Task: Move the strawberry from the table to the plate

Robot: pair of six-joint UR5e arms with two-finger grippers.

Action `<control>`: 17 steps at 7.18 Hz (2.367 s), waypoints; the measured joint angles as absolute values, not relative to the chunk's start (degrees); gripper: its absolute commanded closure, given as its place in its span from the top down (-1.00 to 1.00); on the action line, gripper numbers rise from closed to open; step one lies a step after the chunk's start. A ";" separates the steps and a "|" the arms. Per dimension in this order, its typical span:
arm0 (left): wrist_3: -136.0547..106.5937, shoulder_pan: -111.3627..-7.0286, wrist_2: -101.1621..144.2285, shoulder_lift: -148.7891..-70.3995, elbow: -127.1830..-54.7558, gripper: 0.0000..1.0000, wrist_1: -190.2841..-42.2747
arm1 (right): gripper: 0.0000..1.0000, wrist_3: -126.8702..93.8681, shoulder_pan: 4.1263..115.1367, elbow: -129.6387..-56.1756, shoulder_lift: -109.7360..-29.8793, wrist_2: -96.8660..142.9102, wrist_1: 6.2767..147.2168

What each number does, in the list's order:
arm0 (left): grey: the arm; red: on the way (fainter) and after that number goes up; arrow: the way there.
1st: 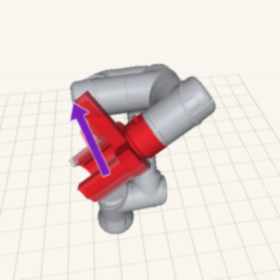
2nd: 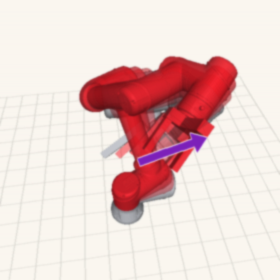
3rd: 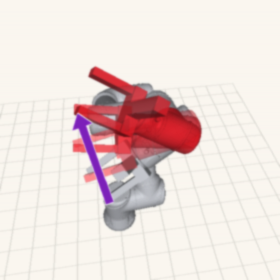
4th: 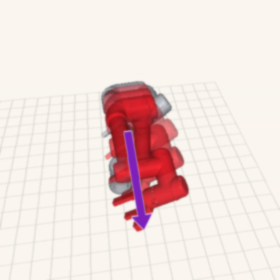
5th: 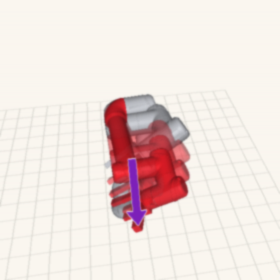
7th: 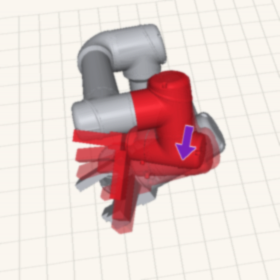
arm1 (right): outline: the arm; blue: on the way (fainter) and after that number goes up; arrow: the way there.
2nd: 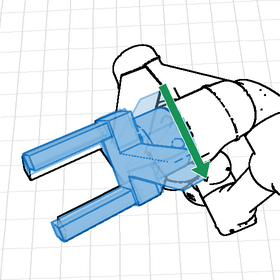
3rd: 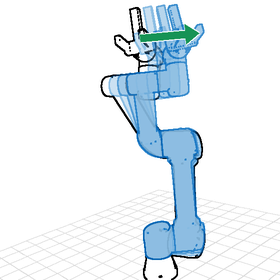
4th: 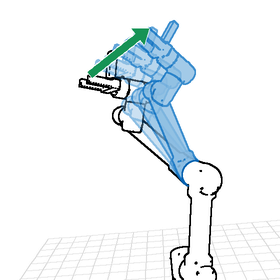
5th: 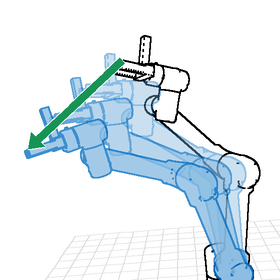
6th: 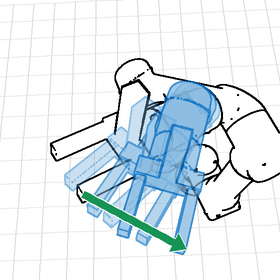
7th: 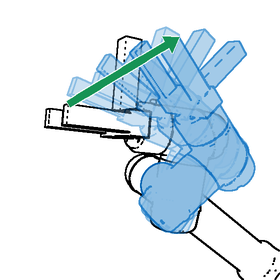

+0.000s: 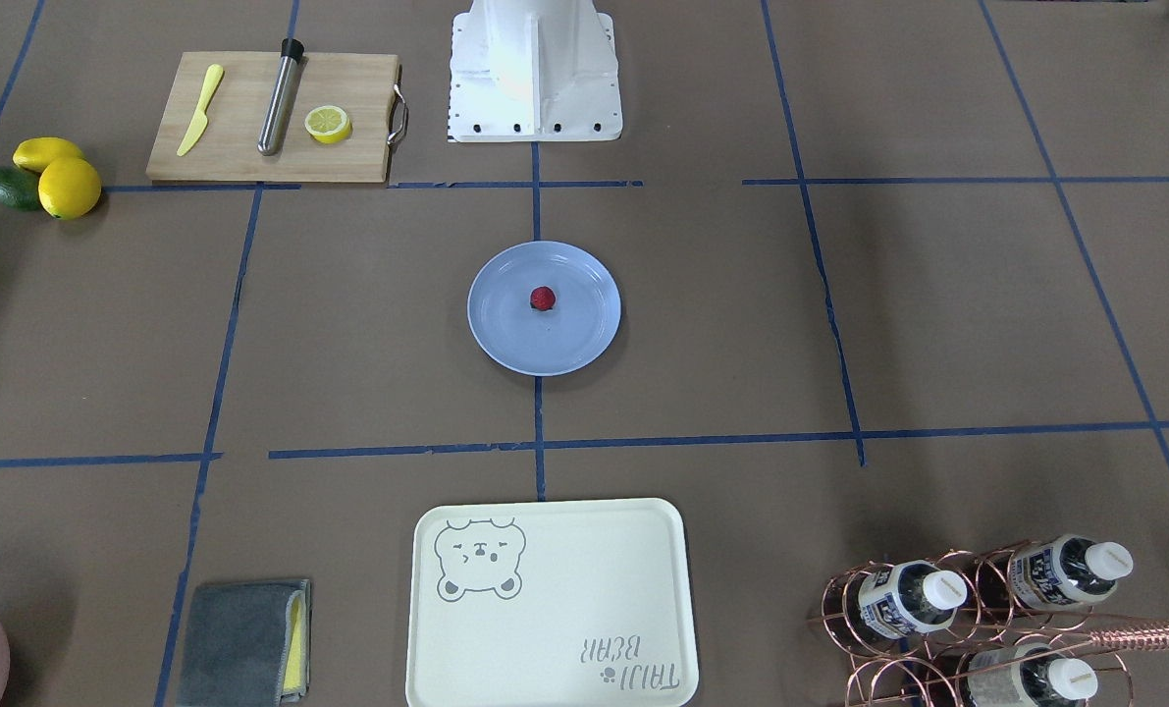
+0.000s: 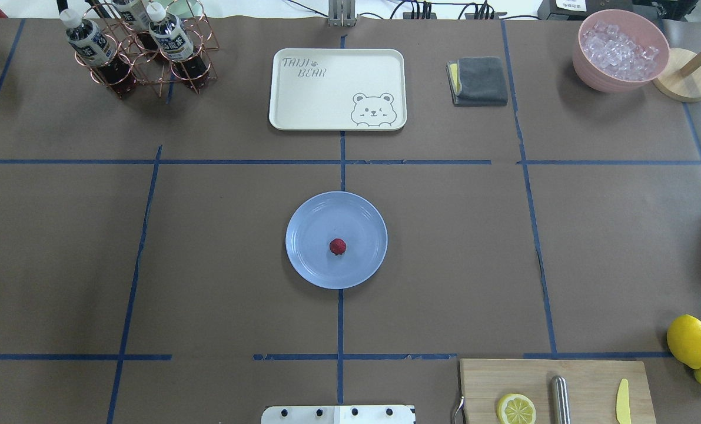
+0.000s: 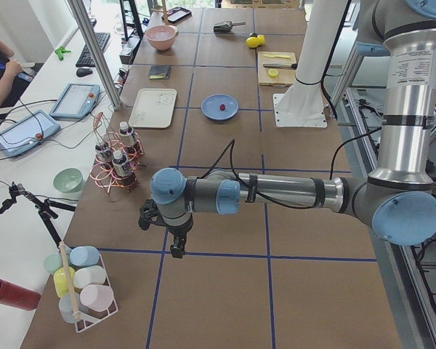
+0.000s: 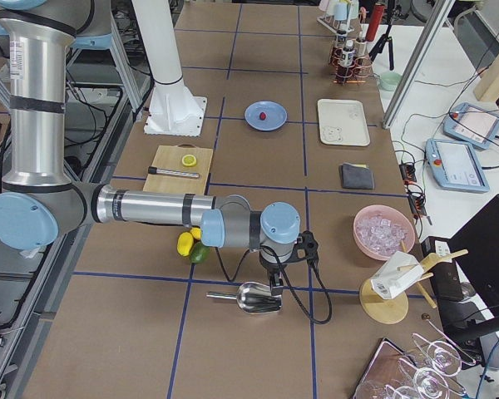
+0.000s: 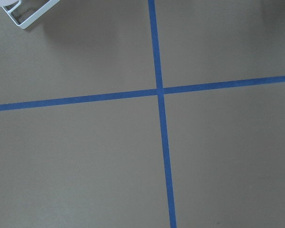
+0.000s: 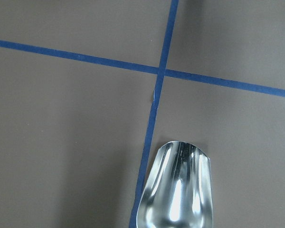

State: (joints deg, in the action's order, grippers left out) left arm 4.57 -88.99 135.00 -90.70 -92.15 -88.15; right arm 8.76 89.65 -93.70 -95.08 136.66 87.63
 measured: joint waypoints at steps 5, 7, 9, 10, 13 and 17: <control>2.43 -88.99 135.00 -90.62 -91.97 1.00 -88.15 | 1.00 8.35 89.65 -94.20 -94.87 136.76 87.63; 1.27 -88.98 135.00 -90.67 -91.88 1.00 -88.21 | 1.00 8.08 89.65 -94.32 -94.84 136.76 87.63; 0.85 -88.95 135.00 -90.69 -91.93 1.00 -88.26 | 1.00 7.64 89.65 -94.34 -94.78 136.76 87.63; 0.46 -88.95 135.00 -90.70 -91.97 1.00 -88.30 | 1.00 7.59 89.65 -94.32 -94.73 136.76 87.63; 0.24 -88.95 135.00 -90.70 -92.09 1.00 -88.39 | 1.00 6.03 89.65 -94.33 -94.44 136.68 87.61; 0.26 -88.95 135.00 -90.70 -92.19 1.00 -88.42 | 1.00 0.22 89.65 -94.52 -93.83 136.61 87.54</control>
